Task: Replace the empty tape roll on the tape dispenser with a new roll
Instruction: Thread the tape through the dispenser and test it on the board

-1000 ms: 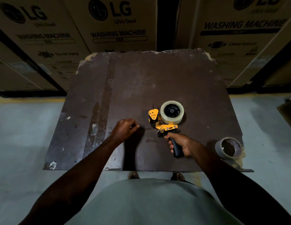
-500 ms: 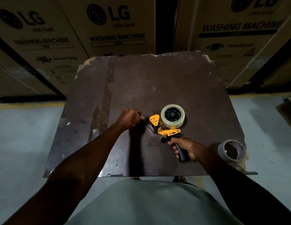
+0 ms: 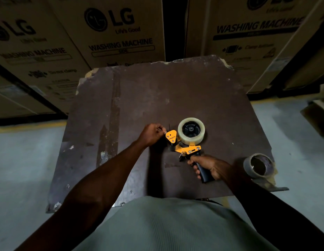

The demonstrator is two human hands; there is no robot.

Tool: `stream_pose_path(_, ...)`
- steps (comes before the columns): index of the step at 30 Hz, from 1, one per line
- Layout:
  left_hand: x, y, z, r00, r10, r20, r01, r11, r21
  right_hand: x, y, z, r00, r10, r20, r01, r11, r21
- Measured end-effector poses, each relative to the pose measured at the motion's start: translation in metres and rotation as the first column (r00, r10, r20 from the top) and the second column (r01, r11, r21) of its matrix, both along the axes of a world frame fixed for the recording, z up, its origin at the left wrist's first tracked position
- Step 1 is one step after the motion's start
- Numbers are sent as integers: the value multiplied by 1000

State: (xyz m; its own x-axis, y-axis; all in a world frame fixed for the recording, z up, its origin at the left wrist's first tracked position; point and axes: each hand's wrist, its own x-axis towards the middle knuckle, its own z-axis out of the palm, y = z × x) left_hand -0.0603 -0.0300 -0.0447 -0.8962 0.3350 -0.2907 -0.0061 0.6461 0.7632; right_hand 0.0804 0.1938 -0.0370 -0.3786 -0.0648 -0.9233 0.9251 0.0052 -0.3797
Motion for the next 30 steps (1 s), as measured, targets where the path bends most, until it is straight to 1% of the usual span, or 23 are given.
stream_pose_path(6, 11, 4, -12, 982, 123, 140, -142, 981, 135, 0, 0, 2, 1000, 8, -3, -8, 1000, 15)
stream_pose_path(10, 18, 5, -15, 950, 222, 221, -273, 933, 234, 0, 1, 0, 1000, 15, -8, -15, 1000, 26)
stream_pose_path(14, 31, 2, -24, 913, 311, 264, -374, 897, 237, 0, 1, -1, 1000, 2, -21, -1, 1000, 23)
stream_pose_path(17, 42, 5, -20, 908, 311, 281, -382, 890, 248, 0, 1, -2, 1000, 1, -10, -1, 1000, 27)
stream_pose_path(20, 55, 13, -13, 911, 294, 289, -384, 860, 335, 0, -1, -1, 1000, 3, 5, -3, 1000, 15)
stream_pose_path(23, 65, 19, -15, 910, 315, 271, -401, 835, 375, 0, -1, 2, 1000, 11, 14, -11, 1000, 5)
stream_pose_path(27, 70, 23, -13, 891, 353, 285, -448, 786, 427, 1, -1, 4, 1000, 12, 1, -12, 1000, -19)
stream_pose_path(30, 71, 25, -10, 888, 354, 295, -454, 778, 434, 4, 1, 6, 997, 28, -70, -29, 999, -18)
